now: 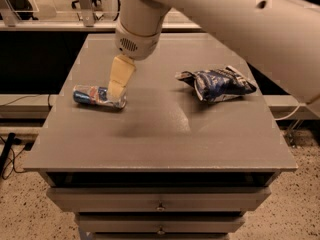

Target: Place redbull can upright

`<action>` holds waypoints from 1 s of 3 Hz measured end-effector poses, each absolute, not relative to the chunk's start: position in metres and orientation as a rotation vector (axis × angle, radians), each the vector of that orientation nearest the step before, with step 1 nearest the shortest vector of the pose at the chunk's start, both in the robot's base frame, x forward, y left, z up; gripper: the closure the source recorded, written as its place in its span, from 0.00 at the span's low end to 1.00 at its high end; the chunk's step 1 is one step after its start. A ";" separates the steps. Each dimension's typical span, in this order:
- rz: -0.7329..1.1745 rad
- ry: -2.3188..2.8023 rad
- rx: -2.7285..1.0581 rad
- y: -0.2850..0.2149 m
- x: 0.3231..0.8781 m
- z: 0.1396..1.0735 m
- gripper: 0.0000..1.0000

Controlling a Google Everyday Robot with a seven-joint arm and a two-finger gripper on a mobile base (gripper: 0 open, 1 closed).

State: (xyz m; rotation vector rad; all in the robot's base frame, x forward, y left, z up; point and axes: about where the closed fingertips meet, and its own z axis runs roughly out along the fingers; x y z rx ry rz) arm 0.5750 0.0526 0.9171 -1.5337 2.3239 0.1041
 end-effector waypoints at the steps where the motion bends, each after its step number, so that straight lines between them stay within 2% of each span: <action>1: 0.135 2.394 -1.443 0.074 0.588 0.904 0.00; 3: 0.198 2.448 -1.404 0.126 0.602 0.875 0.00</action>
Offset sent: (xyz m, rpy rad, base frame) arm 0.0382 0.0751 -0.0442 0.0589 0.0872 -0.1444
